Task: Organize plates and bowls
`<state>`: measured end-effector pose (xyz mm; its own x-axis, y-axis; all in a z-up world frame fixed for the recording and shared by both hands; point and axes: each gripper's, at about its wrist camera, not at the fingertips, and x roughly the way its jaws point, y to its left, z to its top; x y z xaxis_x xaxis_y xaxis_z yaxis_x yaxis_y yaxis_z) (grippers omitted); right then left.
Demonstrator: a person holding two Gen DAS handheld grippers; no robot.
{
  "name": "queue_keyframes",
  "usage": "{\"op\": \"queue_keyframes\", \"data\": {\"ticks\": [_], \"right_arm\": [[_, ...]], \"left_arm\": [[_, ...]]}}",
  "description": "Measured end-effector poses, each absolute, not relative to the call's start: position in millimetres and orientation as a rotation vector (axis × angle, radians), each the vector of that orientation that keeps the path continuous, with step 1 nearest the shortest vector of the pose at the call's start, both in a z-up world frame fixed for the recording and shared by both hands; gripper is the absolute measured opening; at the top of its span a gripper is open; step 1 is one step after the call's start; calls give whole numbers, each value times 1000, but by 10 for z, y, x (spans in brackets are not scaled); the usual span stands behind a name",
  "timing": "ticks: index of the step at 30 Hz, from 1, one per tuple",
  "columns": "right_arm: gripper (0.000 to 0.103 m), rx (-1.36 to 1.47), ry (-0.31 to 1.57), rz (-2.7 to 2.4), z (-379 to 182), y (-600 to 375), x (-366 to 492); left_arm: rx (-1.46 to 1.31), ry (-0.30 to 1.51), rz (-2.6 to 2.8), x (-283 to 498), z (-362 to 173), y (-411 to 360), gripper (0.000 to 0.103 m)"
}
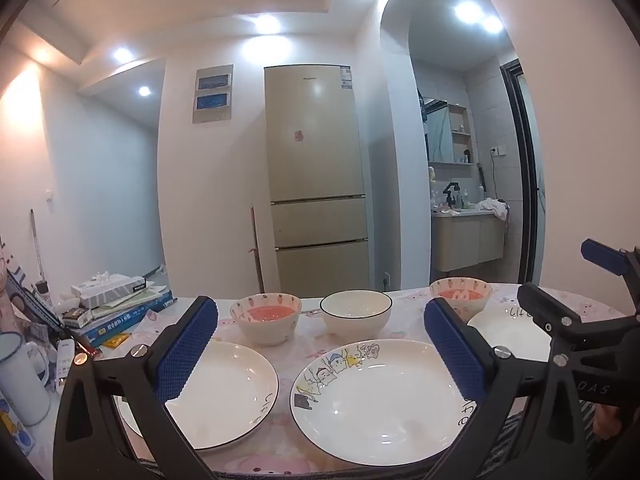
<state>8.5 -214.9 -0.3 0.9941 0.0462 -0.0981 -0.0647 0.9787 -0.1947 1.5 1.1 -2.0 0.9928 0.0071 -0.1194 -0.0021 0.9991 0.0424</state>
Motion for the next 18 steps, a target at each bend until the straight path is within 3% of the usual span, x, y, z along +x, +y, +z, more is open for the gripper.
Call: {"op": "queue_keyframes", "data": {"ticks": [18], "right_arm": [[103,-210,125,58,-48,-2147,183]], "left_arm": [[-20,75,93,-102,26,128,103]]}}
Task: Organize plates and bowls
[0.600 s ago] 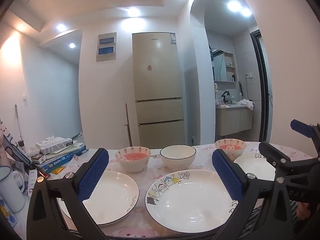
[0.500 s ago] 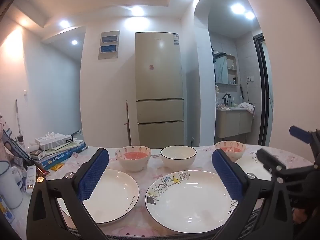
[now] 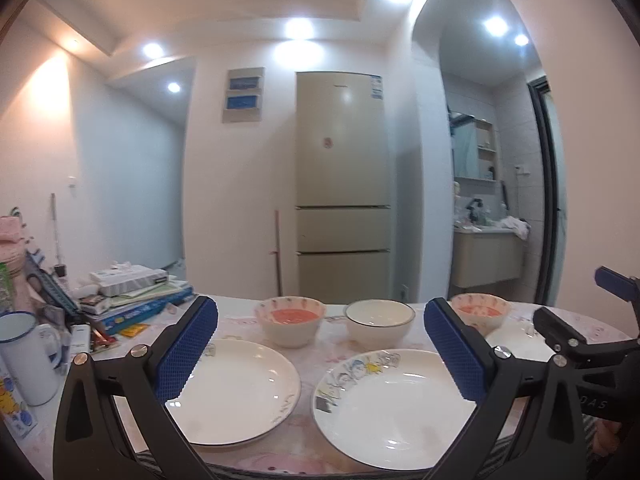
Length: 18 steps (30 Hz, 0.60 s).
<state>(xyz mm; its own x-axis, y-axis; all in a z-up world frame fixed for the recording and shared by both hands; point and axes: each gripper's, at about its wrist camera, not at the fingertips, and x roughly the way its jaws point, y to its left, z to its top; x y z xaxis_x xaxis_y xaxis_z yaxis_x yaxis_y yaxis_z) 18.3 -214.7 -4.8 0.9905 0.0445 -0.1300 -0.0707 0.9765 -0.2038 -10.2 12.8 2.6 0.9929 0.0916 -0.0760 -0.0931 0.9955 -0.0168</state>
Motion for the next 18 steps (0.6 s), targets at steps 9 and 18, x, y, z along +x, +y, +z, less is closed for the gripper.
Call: {"op": "queue_keyframes", "data": {"ticks": [9,18], "right_arm": [[103,-184,126,52,-39,-2182,192],[103,-191,115,61,-57,-2177,192]], "left_arm": [[-8,75,80,-91,11,99,103],[-5,65,82,-114,8,81,103]]}}
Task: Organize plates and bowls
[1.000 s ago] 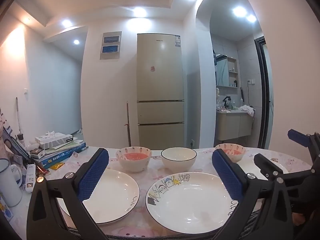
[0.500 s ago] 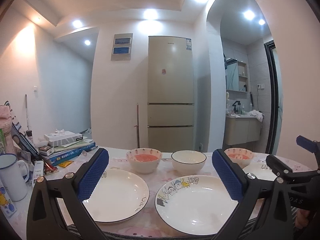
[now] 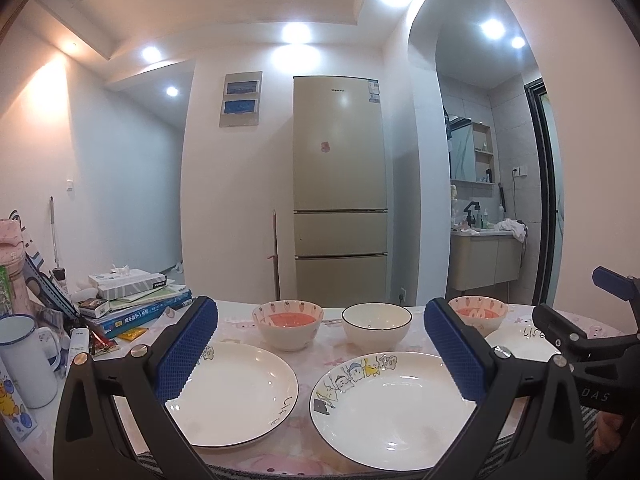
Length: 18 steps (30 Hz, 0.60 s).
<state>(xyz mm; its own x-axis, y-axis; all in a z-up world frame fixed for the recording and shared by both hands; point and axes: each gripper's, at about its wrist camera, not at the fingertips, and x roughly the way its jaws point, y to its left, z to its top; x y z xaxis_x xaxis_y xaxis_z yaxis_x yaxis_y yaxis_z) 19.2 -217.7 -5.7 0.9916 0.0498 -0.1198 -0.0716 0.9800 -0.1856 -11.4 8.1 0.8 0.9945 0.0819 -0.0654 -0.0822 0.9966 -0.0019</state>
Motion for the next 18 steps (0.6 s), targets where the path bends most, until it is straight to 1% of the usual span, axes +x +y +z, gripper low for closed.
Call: {"op": "queue_keyframes", "data": {"ticks": [18], "right_arm": [[103,-175,156,92,-75,-2173,223]], "left_arm": [[34,98,62,-71,-4,-32,103]]}}
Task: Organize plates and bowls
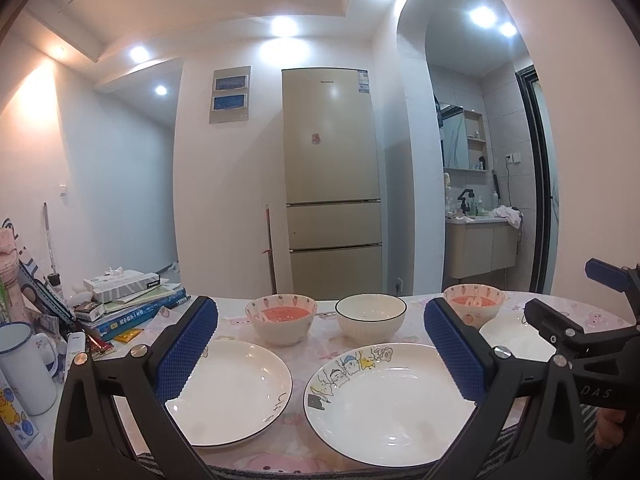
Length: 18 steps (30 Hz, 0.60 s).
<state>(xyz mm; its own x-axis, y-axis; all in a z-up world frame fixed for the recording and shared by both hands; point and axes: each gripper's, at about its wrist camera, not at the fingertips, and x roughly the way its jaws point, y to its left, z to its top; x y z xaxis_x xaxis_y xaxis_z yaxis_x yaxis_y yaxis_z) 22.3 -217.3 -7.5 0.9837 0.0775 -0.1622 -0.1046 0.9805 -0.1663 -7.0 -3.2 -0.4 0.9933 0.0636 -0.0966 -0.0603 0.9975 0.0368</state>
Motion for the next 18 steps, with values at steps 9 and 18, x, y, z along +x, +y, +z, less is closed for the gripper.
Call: {"op": "queue_keyframes", "data": {"ticks": [9,18], "right_arm": [[103,-148,170,90,-61,-2230,238],[103,-108,181,107,-8,-2349,263]], "left_arm": [[35,87,70,-93,21,-16,103],[13,85,67,-135,48,78,103]]}}
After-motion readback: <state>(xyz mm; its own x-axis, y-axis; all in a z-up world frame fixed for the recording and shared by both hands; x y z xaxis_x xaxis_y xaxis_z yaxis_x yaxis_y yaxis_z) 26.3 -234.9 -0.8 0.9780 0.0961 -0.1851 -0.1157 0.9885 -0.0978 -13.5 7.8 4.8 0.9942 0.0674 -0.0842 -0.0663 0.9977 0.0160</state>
